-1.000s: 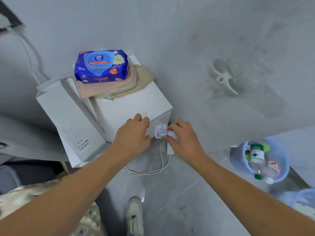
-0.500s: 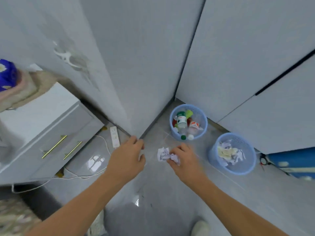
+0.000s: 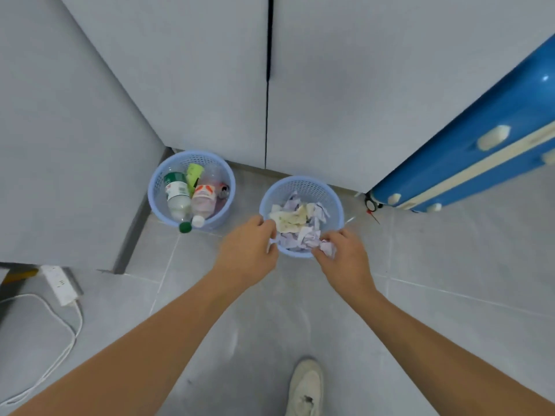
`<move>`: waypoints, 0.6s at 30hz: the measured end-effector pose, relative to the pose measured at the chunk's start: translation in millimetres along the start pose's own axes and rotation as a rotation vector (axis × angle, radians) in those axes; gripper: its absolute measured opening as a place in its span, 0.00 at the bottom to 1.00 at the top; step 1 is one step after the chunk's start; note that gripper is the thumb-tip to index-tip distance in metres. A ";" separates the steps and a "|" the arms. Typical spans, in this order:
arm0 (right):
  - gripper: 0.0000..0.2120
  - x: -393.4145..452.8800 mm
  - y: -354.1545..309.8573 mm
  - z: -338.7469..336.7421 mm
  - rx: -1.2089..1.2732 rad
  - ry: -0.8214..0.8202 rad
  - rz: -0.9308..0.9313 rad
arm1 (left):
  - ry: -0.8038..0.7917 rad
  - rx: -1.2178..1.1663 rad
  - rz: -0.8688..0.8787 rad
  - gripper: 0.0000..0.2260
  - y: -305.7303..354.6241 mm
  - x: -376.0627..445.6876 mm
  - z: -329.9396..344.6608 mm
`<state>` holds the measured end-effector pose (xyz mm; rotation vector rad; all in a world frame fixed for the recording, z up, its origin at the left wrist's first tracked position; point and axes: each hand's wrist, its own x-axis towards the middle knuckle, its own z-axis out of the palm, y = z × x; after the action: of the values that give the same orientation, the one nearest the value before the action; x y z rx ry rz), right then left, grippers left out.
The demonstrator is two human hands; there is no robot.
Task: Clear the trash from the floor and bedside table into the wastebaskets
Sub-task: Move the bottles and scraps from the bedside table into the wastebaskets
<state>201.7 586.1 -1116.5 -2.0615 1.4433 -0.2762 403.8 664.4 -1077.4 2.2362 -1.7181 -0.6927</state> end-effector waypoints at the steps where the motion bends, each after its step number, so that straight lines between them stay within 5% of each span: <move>1: 0.08 11.7 14.9 2.9 -0.007 0.014 0.027 | 0.004 0.006 0.011 0.05 2.8 17.9 15.3; 10: 0.15 96.1 65.2 44.2 0.009 -0.033 0.127 | -0.084 -0.009 0.107 0.11 -7.8 115.5 90.3; 14: 0.21 86.2 59.4 43.0 0.016 -0.061 0.119 | -0.012 -0.027 0.093 0.10 -18.5 95.6 70.3; 18: 0.13 44.2 19.8 30.8 0.017 -0.095 0.096 | 0.040 -0.073 -0.030 0.09 -37.2 28.9 17.2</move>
<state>218.3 552.3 -1159.8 -1.9576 1.4722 -0.1492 432.2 649.0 -1115.7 2.2154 -1.6168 -0.7009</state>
